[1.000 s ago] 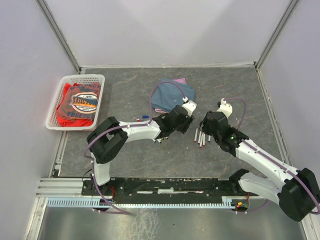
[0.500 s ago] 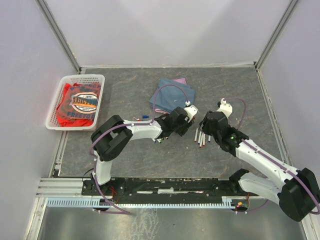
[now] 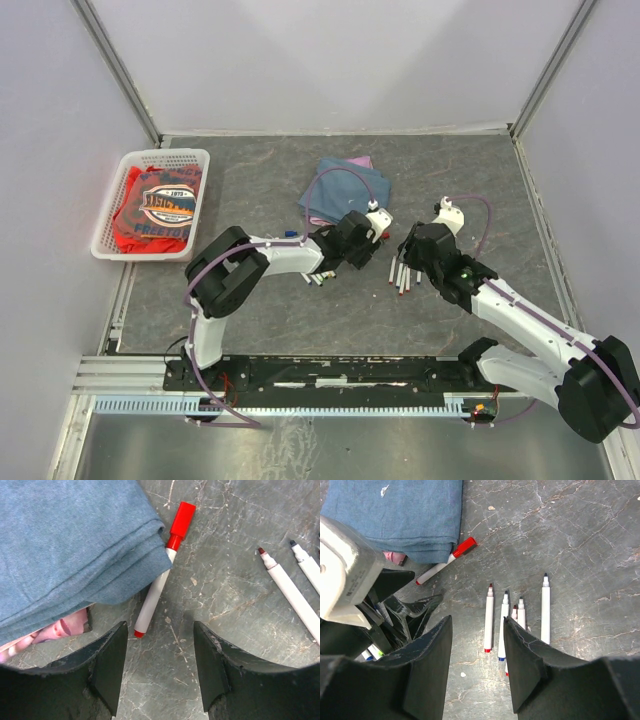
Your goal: Open the pen caps
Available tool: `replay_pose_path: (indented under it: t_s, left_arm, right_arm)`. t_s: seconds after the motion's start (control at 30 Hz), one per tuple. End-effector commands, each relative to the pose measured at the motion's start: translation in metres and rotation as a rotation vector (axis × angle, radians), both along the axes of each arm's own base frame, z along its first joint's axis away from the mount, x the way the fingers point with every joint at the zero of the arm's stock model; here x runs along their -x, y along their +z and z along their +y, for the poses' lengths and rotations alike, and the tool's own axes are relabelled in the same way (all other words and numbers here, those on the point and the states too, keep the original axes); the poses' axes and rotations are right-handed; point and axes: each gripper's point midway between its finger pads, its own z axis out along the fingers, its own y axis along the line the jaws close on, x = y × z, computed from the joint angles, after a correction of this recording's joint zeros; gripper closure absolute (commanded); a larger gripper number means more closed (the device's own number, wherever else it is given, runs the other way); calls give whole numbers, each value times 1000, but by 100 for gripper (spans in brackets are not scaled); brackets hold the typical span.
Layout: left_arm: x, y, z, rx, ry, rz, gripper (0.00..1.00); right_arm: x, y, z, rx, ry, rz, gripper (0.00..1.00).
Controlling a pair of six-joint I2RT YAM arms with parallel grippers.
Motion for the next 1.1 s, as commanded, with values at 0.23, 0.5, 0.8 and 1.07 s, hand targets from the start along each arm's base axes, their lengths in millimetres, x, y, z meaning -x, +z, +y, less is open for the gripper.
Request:
replay_pose_path:
  t_s: [0.23,0.5,0.8,1.07]
  left_arm:
    - [-20,19,-17,92,-93,-19,43]
    - [-15,9,-19,82,-148,40,50]
    - [-5,-2,-21,72,-179,110,69]
    - [11,-8,-19,130,-135,166,89]
  right_arm:
    - [-12,25,6,-49,-7,-75,48]
    - [-15,22,9,-52,-2,-70,48]
    - [-14,20,7,-47,-4,-69,48]
    - [-14,14,6,-48,-12,-56,47]
